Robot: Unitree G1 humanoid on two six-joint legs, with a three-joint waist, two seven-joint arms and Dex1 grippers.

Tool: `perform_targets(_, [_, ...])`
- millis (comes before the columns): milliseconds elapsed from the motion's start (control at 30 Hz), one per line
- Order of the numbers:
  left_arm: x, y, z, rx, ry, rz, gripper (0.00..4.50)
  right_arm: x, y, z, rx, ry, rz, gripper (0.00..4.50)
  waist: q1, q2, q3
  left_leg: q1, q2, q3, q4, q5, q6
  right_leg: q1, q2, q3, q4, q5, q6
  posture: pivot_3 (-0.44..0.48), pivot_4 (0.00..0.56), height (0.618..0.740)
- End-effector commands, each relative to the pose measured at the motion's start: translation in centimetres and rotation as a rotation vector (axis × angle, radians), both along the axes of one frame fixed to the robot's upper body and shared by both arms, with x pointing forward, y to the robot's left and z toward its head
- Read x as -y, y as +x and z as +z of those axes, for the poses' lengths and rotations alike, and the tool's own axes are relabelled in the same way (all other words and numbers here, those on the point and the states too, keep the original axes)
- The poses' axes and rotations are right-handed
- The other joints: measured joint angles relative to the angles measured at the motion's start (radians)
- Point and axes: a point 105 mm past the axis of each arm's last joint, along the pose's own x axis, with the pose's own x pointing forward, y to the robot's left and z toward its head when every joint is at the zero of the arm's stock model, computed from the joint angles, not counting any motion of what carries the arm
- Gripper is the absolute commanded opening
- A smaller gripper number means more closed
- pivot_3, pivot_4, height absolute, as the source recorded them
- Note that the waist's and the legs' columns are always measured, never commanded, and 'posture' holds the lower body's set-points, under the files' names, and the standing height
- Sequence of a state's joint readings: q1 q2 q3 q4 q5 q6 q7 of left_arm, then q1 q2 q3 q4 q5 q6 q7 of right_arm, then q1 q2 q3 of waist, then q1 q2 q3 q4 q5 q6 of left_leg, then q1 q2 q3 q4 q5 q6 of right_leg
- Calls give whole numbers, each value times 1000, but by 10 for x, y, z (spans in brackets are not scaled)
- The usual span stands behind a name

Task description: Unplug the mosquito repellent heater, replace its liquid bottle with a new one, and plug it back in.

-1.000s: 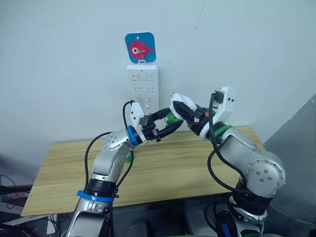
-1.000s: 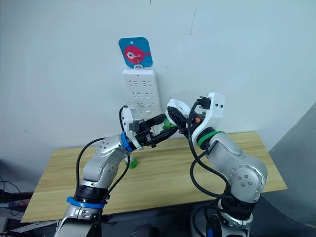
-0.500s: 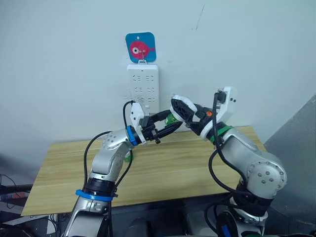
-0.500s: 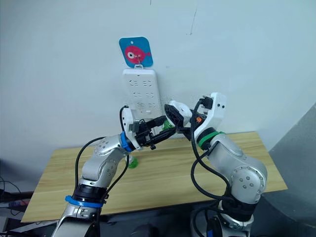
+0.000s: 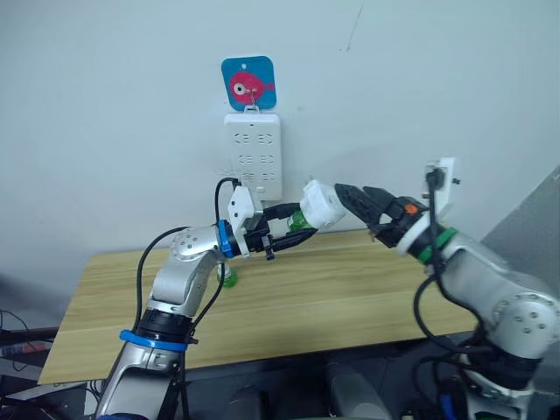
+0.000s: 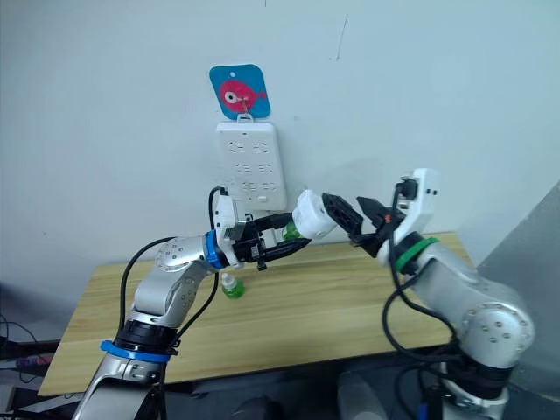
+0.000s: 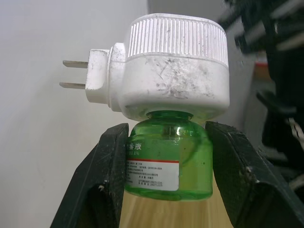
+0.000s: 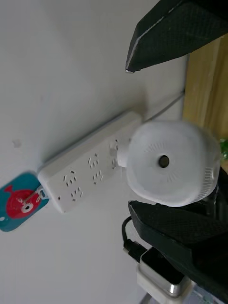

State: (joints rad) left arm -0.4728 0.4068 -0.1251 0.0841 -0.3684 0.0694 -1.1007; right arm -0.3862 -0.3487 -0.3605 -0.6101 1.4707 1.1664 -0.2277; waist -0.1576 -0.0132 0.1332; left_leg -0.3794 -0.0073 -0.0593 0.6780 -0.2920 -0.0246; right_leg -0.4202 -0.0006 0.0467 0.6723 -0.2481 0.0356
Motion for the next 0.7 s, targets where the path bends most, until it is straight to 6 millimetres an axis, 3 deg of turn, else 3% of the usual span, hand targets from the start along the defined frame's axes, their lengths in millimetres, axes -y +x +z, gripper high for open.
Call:
perform_targets(33, [1,-2,6,116,94,-54,2205,3,-15,5,-41,-19,161,4500,0,0,2,0,0,2,0,0,0,0,0,0,0,0,0,-189,118,733])
perform_targets(267, [1,-9,2,226,221,-125,2205,-2,-21,-18,-231,-161,286,4500,0,-1,7,-2,2,6,-1,0,0,1,7,3,-6,0,0,-182,136,733])
perform_targets(400, [3,-16,1,268,250,-159,2205,-8,-18,-28,-306,-156,294,4500,4,-1,13,-2,4,6,-2,0,1,0,8,5,-7,0,0,-172,143,733])
perform_targets(700, [8,-25,2,309,254,-206,2205,-17,-16,-30,-360,-53,331,4500,20,-4,25,-3,5,8,-1,-1,2,-1,7,17,-10,1,3,-166,145,733])
